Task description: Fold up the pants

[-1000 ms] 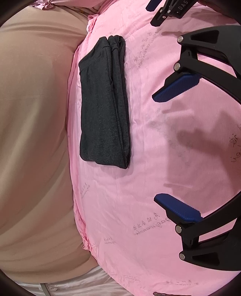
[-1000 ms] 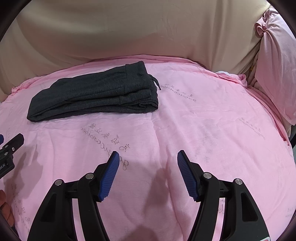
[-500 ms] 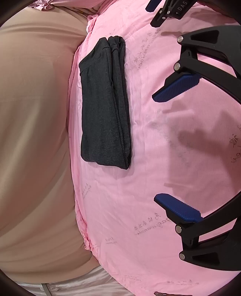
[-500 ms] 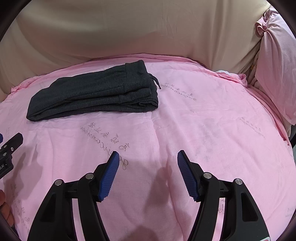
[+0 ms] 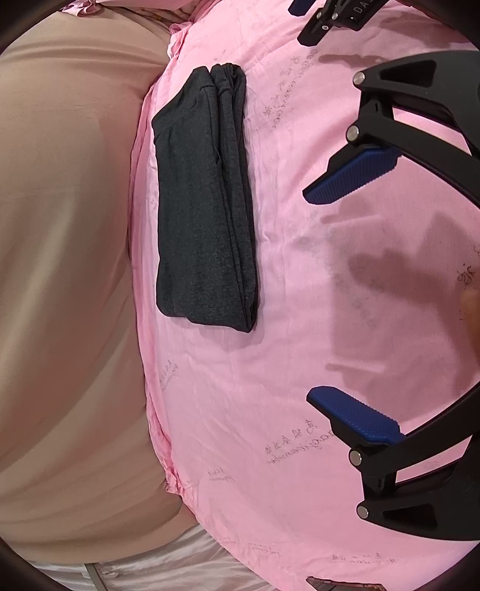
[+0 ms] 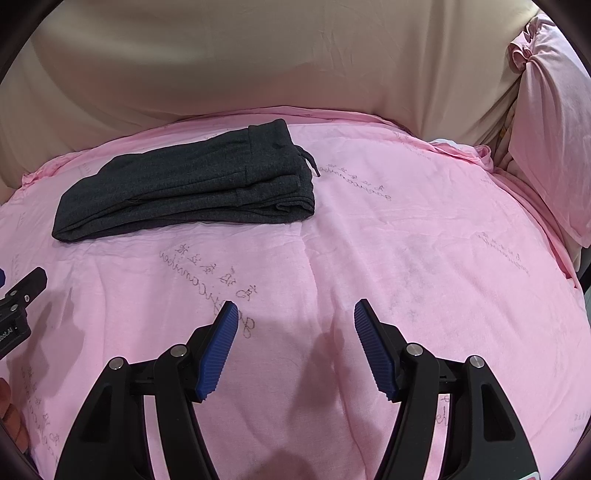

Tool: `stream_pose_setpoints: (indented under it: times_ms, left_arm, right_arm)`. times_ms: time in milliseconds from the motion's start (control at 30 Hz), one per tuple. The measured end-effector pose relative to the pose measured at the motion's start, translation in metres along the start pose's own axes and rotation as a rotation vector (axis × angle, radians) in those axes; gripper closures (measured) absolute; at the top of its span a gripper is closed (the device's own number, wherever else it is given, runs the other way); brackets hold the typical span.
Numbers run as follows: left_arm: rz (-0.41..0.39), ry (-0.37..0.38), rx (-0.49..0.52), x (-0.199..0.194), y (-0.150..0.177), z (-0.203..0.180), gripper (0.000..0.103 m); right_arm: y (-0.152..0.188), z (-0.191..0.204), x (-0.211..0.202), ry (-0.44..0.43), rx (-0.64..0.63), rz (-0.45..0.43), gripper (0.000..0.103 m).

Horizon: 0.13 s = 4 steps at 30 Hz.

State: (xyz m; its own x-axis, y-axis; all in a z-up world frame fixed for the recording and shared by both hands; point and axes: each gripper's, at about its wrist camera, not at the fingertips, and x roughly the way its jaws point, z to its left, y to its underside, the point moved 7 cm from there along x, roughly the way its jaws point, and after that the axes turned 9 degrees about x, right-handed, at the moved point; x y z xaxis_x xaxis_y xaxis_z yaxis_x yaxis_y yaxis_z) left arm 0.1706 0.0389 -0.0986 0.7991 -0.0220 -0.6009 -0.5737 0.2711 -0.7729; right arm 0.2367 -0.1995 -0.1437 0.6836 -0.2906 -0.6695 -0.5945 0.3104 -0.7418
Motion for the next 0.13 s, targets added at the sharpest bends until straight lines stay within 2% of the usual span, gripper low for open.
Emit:
stream_pose_setpoints:
  times_ms: [133]
  left_arm:
    - [-0.004,0.001,0.009,-0.0006,-0.0006,-0.0002,0.006]
  right_arm:
    - [0.0014,-0.0005,-0.0007,0.002,0.003,0.001,0.039]
